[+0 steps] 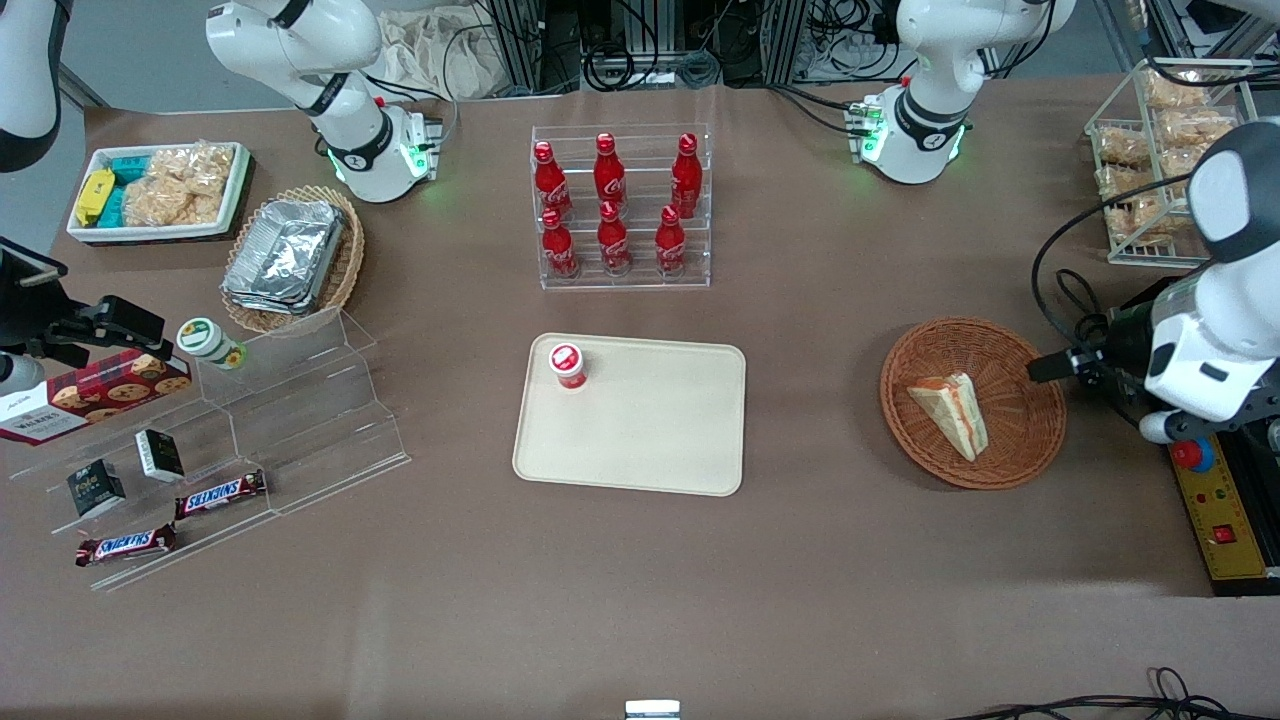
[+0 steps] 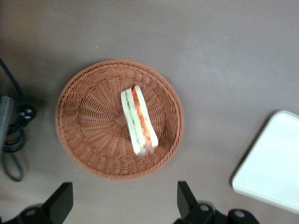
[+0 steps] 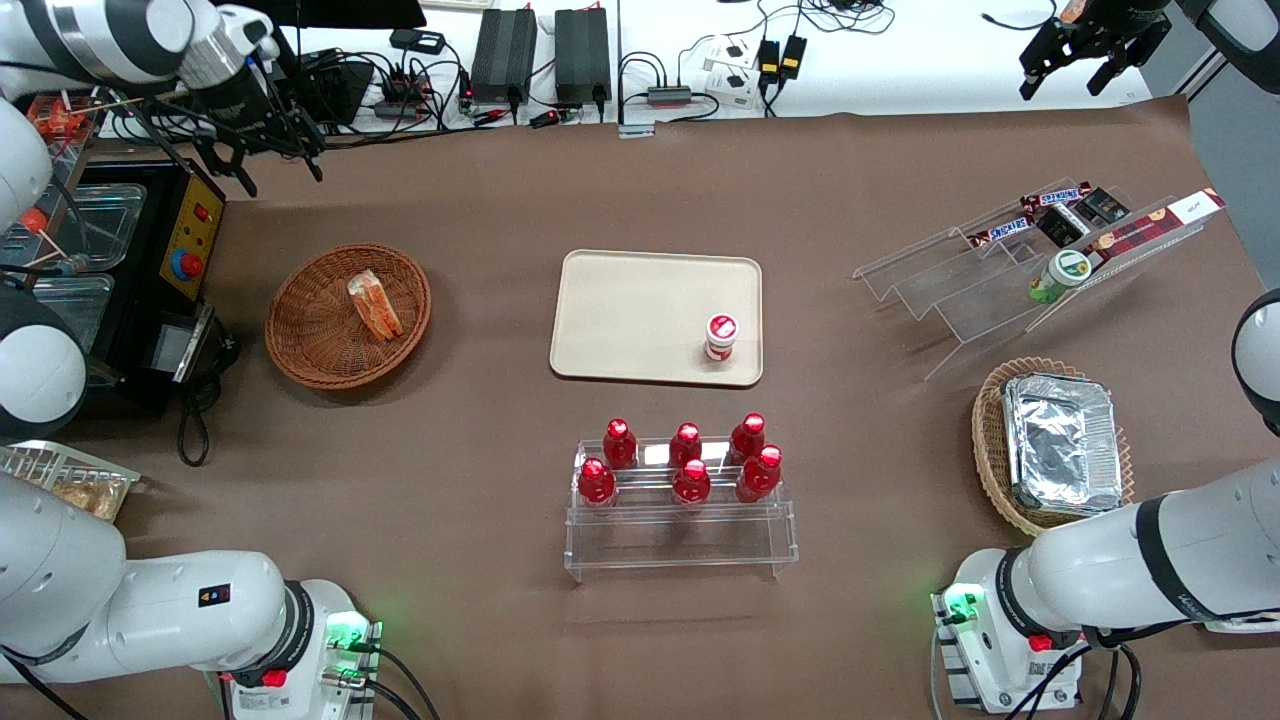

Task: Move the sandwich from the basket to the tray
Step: 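Move the left gripper over the sandwich in the wicker basket, then lower the left gripper and close it on the sandwich wedge, then lift the sandwich and carry it over the cream tray, then lower the sandwich onto the tray and open the left gripper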

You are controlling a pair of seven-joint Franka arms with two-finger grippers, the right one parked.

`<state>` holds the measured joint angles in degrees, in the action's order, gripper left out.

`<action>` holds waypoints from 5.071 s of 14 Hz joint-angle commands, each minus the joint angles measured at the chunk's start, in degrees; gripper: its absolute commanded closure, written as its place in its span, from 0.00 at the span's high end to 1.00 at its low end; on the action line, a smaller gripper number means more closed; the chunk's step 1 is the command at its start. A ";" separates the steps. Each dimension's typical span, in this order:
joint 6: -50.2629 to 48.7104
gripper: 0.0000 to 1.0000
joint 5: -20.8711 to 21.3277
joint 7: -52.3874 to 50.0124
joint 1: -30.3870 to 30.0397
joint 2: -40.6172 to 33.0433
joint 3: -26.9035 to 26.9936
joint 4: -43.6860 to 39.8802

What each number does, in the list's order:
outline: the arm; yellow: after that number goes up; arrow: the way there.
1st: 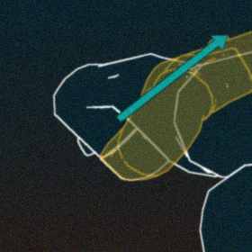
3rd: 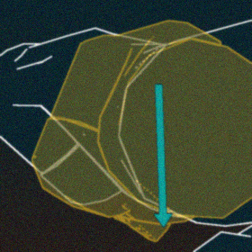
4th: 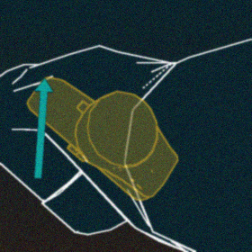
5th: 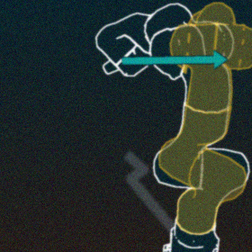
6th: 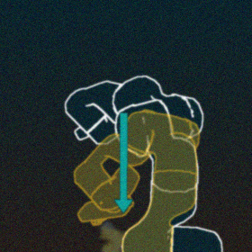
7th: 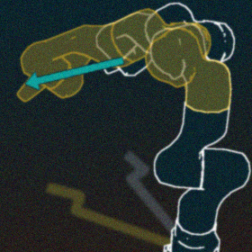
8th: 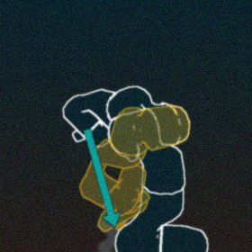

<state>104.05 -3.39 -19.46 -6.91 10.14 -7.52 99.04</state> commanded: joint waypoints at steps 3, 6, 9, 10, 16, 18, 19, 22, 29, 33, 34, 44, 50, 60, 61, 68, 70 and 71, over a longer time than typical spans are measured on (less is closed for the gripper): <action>12.81 1.00 -0.83 -8.30 -0.48 0.32 -0.56 10.62; 23.89 1.00 -0.92 -9.10 -0.39 2.25 -0.65 17.39; 31.72 1.00 -1.35 -9.19 -0.13 4.88 -0.74 21.01; 33.31 1.00 -1.44 -9.27 -0.13 5.85 -0.82 21.45; 38.68 1.00 -3.37 -9.28 -0.13 8.93 -0.82 23.03; 40.87 0.98 -4.17 -9.28 0.05 9.46 -1.00 24.34; 42.62 0.88 -4.17 -9.28 0.05 9.46 -1.00 25.40; 43.26 0.51 -4.17 -9.19 0.23 9.55 -1.09 25.85; 38.10 0.31 -3.03 -8.22 0.31 7.10 -1.87 22.43; 17.83 0.30 -1.45 -8.13 0.67 3.49 -3.72 9.72; 11.33 0.30 -0.83 -8.22 0.67 3.40 -4.68 4.72; -26.88 0.21 6.55 -3.83 0.75 3.49 -22.60 -28.37; -23.56 0.05 11.81 -4.96 0.93 8.74 -37.02 -28.65; -1.86 0.04 28.44 -22.90 15.08 33.96 -36.51 -27.15; 0.69 0.04 28.44 -24.55 15.08 35.90 -35.55 -27.06; 13.53 0.04 28.70 -28.87 17.00 44.26 -30.46 -25.74; 16.26 0.05 28.44 -29.23 20.25 44.80 -26.42 -25.74; 16.71 0.07 28.27 -29.66 21.48 44.88 -24.75 -25.74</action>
<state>119.34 24.16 -46.88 11.37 55.22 -35.49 73.57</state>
